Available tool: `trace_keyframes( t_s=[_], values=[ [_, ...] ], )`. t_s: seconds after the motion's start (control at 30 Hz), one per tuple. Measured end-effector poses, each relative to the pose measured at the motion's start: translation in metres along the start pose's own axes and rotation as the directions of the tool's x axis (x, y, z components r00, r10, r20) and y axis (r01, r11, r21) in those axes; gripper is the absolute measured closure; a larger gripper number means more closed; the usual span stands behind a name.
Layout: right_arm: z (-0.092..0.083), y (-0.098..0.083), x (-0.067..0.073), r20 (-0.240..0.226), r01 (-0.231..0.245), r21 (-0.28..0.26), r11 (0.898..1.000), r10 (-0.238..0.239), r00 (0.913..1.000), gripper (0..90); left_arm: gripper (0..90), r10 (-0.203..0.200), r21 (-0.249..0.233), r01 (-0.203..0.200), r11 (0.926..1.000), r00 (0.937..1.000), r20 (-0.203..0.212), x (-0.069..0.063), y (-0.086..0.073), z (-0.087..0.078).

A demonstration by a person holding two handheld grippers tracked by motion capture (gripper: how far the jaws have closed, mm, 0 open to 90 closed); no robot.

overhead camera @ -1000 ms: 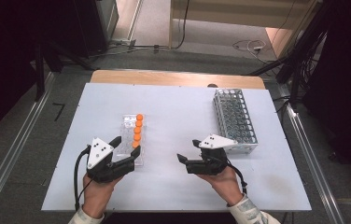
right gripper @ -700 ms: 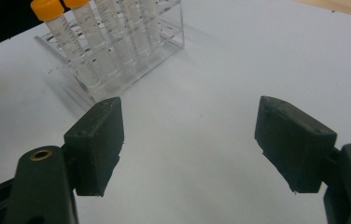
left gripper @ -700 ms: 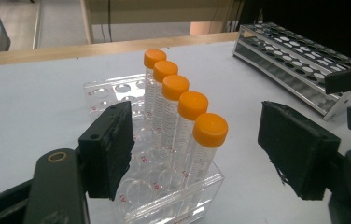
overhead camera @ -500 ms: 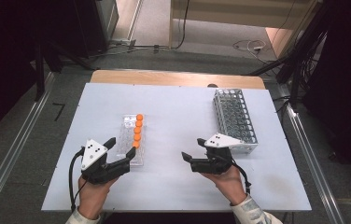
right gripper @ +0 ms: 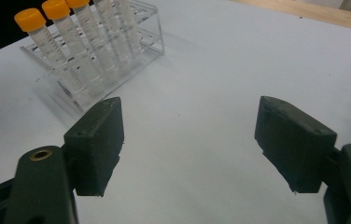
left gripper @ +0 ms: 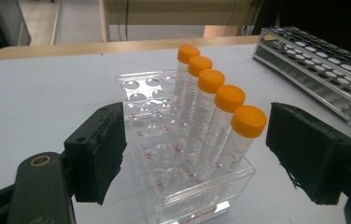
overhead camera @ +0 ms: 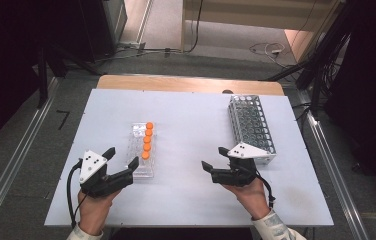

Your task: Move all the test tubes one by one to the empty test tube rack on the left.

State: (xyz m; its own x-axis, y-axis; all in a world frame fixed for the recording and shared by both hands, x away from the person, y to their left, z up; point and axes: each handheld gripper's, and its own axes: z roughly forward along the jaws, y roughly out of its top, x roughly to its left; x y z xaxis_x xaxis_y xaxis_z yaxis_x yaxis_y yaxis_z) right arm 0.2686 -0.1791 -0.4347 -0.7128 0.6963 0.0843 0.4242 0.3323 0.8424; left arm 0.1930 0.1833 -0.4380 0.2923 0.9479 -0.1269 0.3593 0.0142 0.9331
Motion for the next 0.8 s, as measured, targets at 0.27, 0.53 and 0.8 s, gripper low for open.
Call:
trace_keyframes(
  t_s=[0.27,0.53,0.8],
  values=[
    [-0.011,-0.004,-0.010,0.027,-0.007,-0.021,1.000,0.007,0.9996,22.6,18.9,-0.019,-0.005,0.019,0.9998,0.9995,-0.023,0.011,-0.004,-0.004],
    [-0.021,-0.010,-0.021,0.056,-0.017,-0.023,1.000,0.019,0.9983,22.5,18.2,-0.023,-0.006,0.022,0.9997,0.9982,-0.056,0.018,-0.008,-0.005],
    [-0.034,-0.019,-0.034,0.093,-0.021,-0.026,0.999,0.024,0.9954,22.1,18.2,-0.032,-0.011,0.031,0.9994,0.9953,-0.091,0.028,-0.012,-0.007]
  ],
)
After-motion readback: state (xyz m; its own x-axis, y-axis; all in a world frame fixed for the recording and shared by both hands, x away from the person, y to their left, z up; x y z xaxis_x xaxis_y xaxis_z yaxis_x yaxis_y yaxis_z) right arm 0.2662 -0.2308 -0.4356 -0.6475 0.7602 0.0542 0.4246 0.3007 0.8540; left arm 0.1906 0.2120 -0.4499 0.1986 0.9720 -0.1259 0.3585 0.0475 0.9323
